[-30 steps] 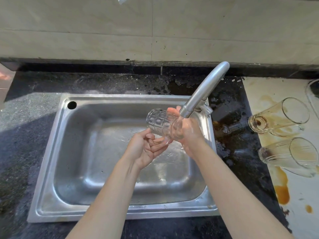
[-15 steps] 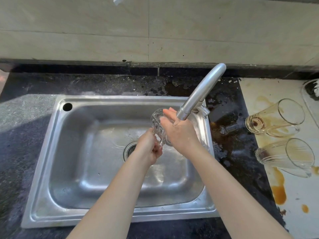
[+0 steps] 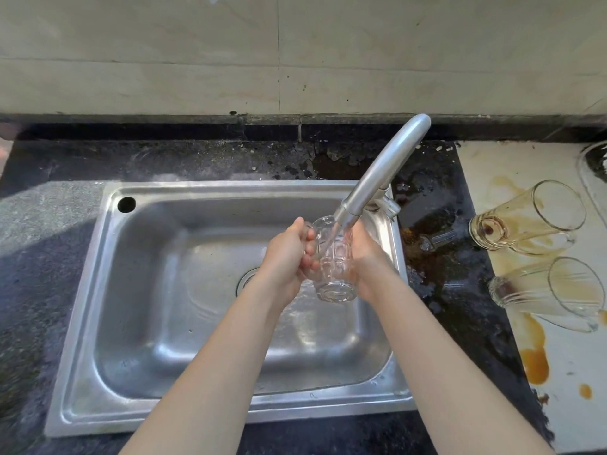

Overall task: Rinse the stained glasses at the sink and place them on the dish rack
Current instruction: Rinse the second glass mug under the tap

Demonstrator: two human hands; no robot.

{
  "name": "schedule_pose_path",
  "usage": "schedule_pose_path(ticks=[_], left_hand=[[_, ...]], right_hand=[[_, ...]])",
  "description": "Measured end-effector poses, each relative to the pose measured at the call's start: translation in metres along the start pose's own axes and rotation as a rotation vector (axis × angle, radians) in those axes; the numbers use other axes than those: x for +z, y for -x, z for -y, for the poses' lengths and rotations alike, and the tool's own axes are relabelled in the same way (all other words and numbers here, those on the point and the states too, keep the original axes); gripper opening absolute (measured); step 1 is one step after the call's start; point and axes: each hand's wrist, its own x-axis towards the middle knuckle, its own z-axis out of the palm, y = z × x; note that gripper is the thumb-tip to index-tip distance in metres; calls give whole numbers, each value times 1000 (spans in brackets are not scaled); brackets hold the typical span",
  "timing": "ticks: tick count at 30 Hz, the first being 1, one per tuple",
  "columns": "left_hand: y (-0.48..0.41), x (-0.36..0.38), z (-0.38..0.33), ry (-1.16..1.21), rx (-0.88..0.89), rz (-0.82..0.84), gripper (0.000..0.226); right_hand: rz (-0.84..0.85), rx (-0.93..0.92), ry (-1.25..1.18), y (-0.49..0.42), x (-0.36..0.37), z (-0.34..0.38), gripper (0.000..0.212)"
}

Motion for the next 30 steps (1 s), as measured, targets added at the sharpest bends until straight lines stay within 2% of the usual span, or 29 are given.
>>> schedule_pose_path(ticks=[3,6,11,13,15,17,18,20,22,23,24,26,28,30], left_hand=[[5,12,-6,90,-45,182,28],[6,21,-9,40,-84,248,25],[8,35,-10,-164,-31,41,32],[9,37,-10,-341,47,-81,38],[6,32,-10,-644,194,-222,42],[4,25,-11,-856,256,-326,44],[0,22,-12,-861,228,-316,42],[-2,15,-17,-604,77,-201,35],[2,6,-19,-395,-63,-134,30],[6,1,-17,-362,-56,-133,30],[9,-4,-12,-341,-12,-140,33],[16,-11,-2,-303,153,-155,44],[17,-17,8,-299,302,-172,52],[16,-26,15,-337,396,-215,43]], right_hand=[[61,84,-304,-5,-10,-15,57],[25,91,-415,-9,-21,-29,62],[6,70,-256,-9,-19,-27,67],[-80,-5,-183,-7,-13,-26,71],[-149,-107,-112,-5,-8,-28,75],[-211,-264,-16,1,-3,-28,69],[-231,-339,39,6,-1,-26,59],[-256,-449,148,13,1,-25,44],[-254,-581,276,17,5,-28,55],[-241,-631,333,17,8,-29,64],[-216,-660,363,16,11,-30,65],[-177,-654,312,15,17,-28,47],[-149,-492,136,11,22,-22,43],[-78,-304,7,9,22,-18,51]])
